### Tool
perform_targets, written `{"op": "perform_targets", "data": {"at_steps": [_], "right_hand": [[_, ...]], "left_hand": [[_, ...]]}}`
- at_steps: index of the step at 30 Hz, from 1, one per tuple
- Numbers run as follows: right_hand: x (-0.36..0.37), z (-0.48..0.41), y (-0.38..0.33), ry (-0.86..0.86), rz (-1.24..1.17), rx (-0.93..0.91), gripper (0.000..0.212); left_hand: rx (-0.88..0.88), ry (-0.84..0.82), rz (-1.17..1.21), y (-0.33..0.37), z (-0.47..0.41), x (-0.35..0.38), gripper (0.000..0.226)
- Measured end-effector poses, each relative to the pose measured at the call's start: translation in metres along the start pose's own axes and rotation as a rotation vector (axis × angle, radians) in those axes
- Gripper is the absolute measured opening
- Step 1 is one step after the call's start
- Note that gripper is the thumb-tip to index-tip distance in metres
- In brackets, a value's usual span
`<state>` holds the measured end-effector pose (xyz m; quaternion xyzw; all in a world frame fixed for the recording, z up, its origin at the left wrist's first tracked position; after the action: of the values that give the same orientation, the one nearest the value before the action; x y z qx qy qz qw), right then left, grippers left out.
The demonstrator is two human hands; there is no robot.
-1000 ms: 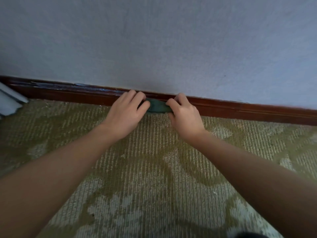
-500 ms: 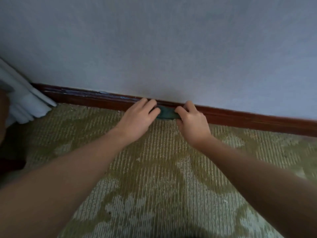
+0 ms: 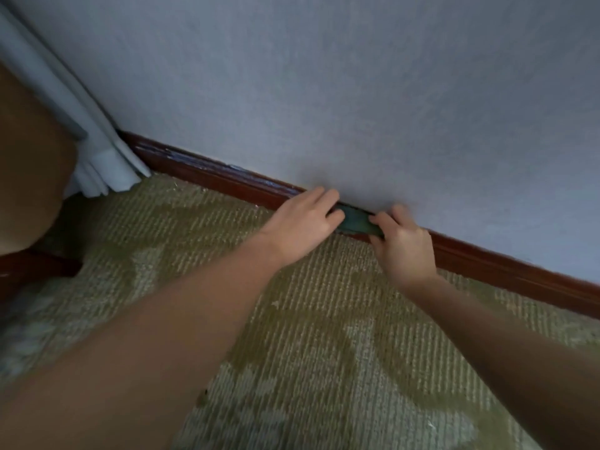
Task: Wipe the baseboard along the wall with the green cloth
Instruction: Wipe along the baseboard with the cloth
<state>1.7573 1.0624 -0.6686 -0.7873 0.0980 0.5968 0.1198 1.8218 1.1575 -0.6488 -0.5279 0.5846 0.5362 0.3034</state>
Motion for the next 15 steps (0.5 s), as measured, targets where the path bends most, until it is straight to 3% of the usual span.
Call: {"op": "perform_targets", "data": {"at_steps": [7, 10, 13, 15], "right_hand": [[0.016, 0.002, -0.007, 0.115, 0.037, 0.1, 0.032], [0.019, 0.004, -0.013, 0.129, 0.023, 0.169, 0.032], [0.022, 0.005, -0.017, 0.137, 0.039, 0.177, 0.032], [0.022, 0.006, -0.016, 0.14, 0.057, 0.16, 0.032]], "left_hand": [[-0.011, 0.065, 0.032, -0.017, 0.001, -0.002, 0.027], [-0.037, 0.077, 0.069, -0.028, 0.004, 0.002, 0.006], [-0.049, 0.112, 0.111, -0.032, 0.007, 0.009, 0.024], [-0.033, 0.138, 0.111, -0.03, 0.01, 0.013, 0.005]]}}
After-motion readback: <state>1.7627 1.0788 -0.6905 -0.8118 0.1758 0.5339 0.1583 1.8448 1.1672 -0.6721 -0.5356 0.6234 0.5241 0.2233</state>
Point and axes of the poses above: each hand's wrist, its own z-axis away from the middle knuckle, its own x-axis out of the palm, y = z × x, the point moved 7 cm from there along -z, towards the middle knuckle, and after that the axes turned 15 degrees about z, right-handed, at the moved point
